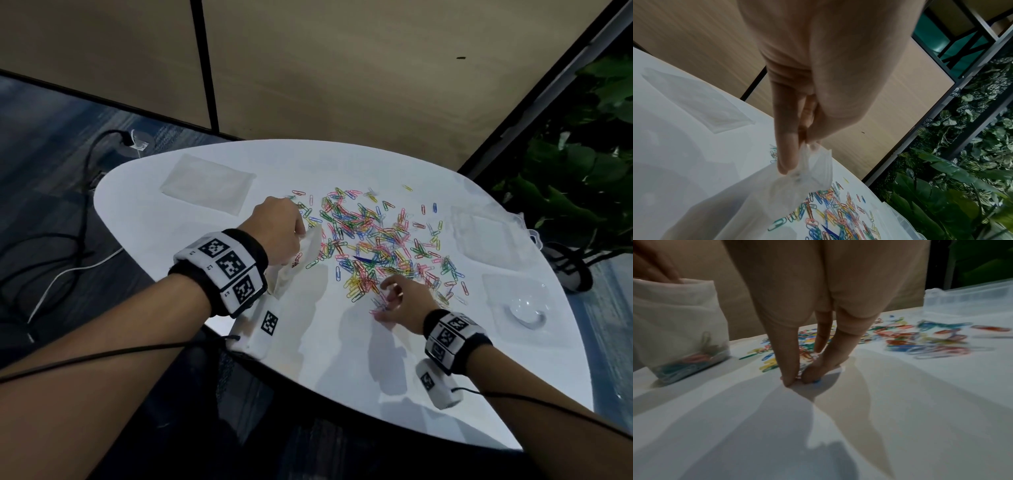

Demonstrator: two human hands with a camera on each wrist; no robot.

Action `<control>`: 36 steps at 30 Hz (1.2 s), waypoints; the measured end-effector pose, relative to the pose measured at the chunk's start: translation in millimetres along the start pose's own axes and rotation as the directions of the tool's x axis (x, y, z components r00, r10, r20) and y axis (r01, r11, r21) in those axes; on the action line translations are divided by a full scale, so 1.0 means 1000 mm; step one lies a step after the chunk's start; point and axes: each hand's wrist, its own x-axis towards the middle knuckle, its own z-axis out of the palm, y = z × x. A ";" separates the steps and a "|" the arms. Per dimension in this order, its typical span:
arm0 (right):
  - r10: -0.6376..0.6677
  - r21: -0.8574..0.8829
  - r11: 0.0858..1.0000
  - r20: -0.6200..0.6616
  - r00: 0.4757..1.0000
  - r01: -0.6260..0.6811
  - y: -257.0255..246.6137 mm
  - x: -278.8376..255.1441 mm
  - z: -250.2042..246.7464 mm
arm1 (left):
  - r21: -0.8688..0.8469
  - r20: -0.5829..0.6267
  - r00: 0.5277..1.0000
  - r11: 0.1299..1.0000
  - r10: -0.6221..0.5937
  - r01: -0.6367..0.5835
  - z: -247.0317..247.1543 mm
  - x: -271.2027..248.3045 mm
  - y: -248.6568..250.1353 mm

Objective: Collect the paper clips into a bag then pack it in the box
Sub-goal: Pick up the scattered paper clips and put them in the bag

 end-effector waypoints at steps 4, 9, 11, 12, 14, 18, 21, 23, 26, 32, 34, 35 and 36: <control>-0.123 -0.076 0.990 -0.071 0.990 0.117 -0.030 0.013 0.010 | 0.008 -0.001 1.000 1.000 -0.002 0.002 0.002 0.002 -0.001; -0.342 -0.319 0.896 -0.046 0.939 0.310 -0.048 0.026 0.018 | -0.015 -0.014 1.000 1.000 -0.005 0.005 0.000 0.002 -0.005; -0.412 -0.366 0.852 -0.032 0.910 0.373 -0.053 0.029 0.018 | -0.025 -0.012 1.000 1.000 0.002 -0.002 -0.001 0.001 -0.006; -0.432 -0.394 0.833 -0.026 0.902 0.388 -0.055 0.031 0.018 | -0.028 -0.010 1.000 1.000 0.003 -0.003 -0.001 0.001 -0.007; -0.428 -0.419 0.828 -0.042 0.903 0.373 -0.056 0.034 0.018 | -0.030 -0.005 1.000 1.000 0.001 -0.001 -0.001 0.000 -0.009; -0.211 -0.178 0.967 -0.145 0.967 0.185 -0.054 0.036 0.009 | -0.029 0.004 1.000 1.000 -0.010 0.010 -0.003 0.000 -0.013; 0.080 0.410 0.912 -0.122 0.989 -0.023 -0.058 0.037 -0.009 | -0.037 0.010 1.000 0.999 -0.013 0.013 -0.004 0.000 -0.014; 0.078 0.800 0.597 0.008 0.997 -0.053 -0.077 0.030 -0.021 | -0.057 0.017 1.000 0.998 -0.017 0.018 -0.003 0.002 -0.015; -0.115 0.923 0.382 0.099 0.988 -0.048 -0.119 0.014 -0.031 | -0.084 0.005 1.000 0.996 -0.023 0.023 -0.002 0.005 -0.015; -0.173 0.762 0.646 0.082 0.981 0.050 -0.160 -0.009 -0.006 | -0.081 -0.022 1.000 0.997 0.002 -0.003 0.003 0.005 -0.010; -0.159 0.647 0.754 0.010 0.987 0.115 -0.164 -0.009 0.002 | -0.071 -0.022 1.000 0.997 0.008 -0.009 0.005 0.005 -0.010; -0.167 0.547 0.822 -0.039 0.985 0.161 -0.165 -0.008 0.004 | -0.074 -0.017 1.000 0.997 0.012 -0.013 0.006 0.005 -0.010; -0.194 0.430 0.878 -0.080 0.978 0.209 -0.167 -0.008 0.006 | -0.082 -0.010 1.000 0.996 0.016 -0.016 0.006 0.005 -0.010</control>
